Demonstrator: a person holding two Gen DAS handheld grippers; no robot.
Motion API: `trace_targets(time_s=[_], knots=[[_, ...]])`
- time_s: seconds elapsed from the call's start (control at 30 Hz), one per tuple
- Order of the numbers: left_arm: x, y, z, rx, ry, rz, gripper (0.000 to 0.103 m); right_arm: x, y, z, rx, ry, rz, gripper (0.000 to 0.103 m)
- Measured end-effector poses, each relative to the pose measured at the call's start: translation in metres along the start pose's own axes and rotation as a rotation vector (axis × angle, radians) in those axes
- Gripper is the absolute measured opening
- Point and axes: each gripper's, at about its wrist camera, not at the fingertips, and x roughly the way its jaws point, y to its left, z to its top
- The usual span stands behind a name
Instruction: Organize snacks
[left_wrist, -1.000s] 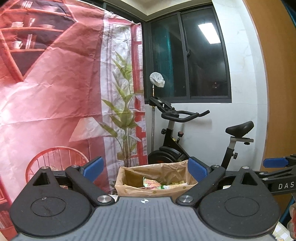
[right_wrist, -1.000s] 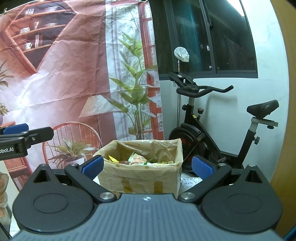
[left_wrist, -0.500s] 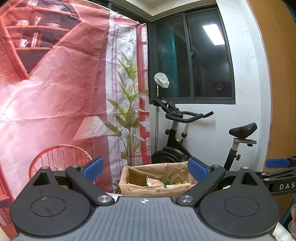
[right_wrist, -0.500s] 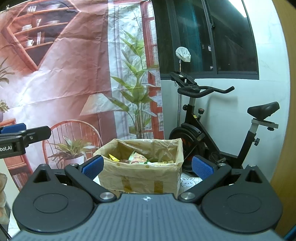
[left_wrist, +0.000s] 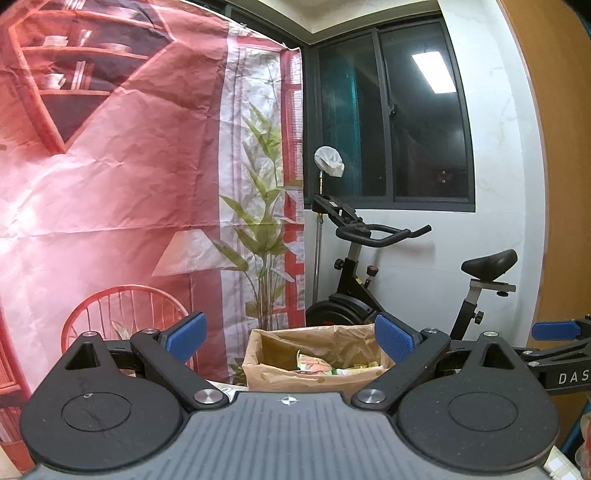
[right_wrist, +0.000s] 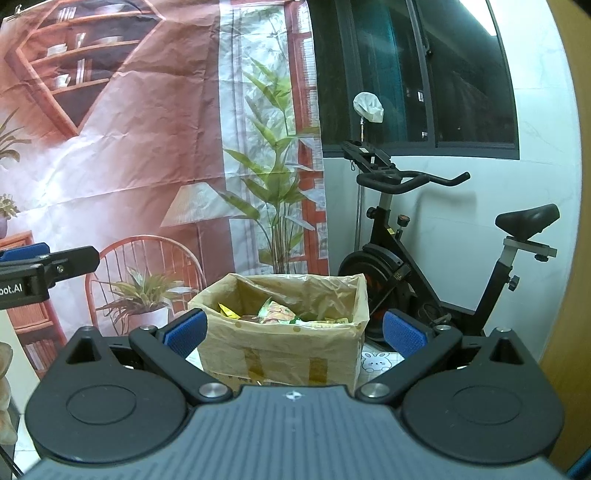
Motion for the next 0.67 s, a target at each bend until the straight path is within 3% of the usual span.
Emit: trace_targets(time_s=[0.67], knots=[[-0.0013,-0.0007,-0.0038,-0.01,0.013,0.012,0.098,-0.0004,0.0053,-0.0041,-0.001,0.005,0.006,0.103]])
